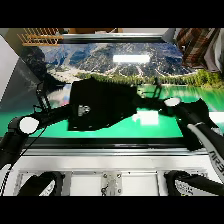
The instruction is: Fold the clothes and pants, and hang the long-sleeved shirts on hangers.
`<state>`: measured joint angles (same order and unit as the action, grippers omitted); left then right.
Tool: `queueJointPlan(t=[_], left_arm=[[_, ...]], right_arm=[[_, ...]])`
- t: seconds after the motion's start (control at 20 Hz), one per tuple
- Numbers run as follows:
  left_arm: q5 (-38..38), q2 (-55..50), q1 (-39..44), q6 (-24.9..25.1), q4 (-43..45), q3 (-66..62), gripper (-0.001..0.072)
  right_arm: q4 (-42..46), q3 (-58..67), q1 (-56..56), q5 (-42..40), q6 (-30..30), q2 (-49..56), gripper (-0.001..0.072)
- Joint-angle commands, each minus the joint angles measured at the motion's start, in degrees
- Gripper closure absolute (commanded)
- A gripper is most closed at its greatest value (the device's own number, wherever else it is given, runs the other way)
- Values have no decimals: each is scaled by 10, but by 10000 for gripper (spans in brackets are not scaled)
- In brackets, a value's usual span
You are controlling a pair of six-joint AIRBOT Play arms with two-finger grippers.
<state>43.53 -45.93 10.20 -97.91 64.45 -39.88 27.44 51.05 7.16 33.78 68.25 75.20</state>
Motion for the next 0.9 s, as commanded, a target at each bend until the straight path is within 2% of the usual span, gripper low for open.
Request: queueJointPlan(t=[0.0, 0.05, 0.15, 0.45, 0.65, 0.85], left_arm=[[0, 0, 0, 1, -1, 0, 687], [0, 0, 0, 1, -1, 0, 687], [0, 0, 0, 1, -1, 0, 687], [0, 0, 0, 1, -1, 0, 687], [0, 0, 0, 1, -1, 0, 687], [0, 0, 0, 1, -1, 1, 687]], right_arm=[[244, 77, -150, 63, 181, -86, 681], [298, 95, -201, 87, 220, -110, 681], [346, 109, -291, 125, 260, -152, 681], [384, 109, -490, 225, 280, -261, 681], [555, 84, -507, 320, 372, -311, 681], [577, -12, -507, 360, 387, -354, 680]])
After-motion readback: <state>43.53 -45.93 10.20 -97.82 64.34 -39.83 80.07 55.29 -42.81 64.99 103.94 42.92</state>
